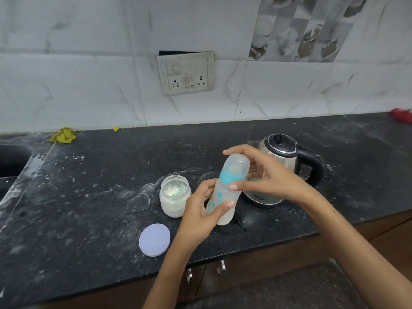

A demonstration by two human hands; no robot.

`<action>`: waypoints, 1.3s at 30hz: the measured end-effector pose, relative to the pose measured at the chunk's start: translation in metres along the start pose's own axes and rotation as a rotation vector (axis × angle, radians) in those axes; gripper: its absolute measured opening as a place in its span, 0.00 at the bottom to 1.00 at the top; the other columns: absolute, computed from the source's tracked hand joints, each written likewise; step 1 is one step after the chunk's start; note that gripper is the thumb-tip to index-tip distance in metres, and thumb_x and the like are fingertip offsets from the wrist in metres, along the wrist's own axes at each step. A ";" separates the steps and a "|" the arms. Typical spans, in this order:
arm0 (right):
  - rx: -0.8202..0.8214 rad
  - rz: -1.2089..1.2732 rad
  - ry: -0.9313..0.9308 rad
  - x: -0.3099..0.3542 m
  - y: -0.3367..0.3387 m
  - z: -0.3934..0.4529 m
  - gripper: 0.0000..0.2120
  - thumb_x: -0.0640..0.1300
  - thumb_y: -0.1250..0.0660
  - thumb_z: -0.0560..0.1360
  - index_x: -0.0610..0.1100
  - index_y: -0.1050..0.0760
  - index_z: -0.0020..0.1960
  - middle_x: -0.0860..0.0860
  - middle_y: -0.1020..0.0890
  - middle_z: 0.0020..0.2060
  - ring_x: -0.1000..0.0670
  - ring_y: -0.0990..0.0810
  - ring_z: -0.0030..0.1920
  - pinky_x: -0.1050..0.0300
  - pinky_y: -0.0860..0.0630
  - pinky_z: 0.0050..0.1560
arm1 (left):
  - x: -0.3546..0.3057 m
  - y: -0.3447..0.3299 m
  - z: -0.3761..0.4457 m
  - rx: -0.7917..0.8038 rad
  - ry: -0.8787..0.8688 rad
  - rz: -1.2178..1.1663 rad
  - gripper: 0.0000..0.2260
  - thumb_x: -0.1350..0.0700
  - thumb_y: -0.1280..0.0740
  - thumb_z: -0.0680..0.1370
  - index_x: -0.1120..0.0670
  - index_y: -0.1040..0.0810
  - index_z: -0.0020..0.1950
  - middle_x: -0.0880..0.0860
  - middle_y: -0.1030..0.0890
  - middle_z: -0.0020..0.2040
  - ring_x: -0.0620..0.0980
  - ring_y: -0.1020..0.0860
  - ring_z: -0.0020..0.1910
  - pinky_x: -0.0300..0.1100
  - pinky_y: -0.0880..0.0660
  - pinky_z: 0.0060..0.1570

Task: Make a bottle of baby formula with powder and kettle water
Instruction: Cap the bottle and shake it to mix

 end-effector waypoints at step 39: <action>-0.164 0.604 -0.287 -0.039 -0.016 -0.013 0.31 0.34 0.24 0.64 0.44 0.27 0.65 0.45 0.16 0.56 0.47 0.17 0.57 0.62 0.20 0.50 | 0.004 -0.014 -0.001 -0.080 -0.093 0.090 0.19 0.49 0.28 0.72 0.44 0.25 0.62 0.41 0.19 0.57 0.43 0.22 0.59 0.40 0.25 0.57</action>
Point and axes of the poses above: each hand's wrist, its own z-axis towards the middle knuckle, its own y-axis out of the back of the hand, x = y × z, the point moved 2 cm from there along z, towards the middle knuckle
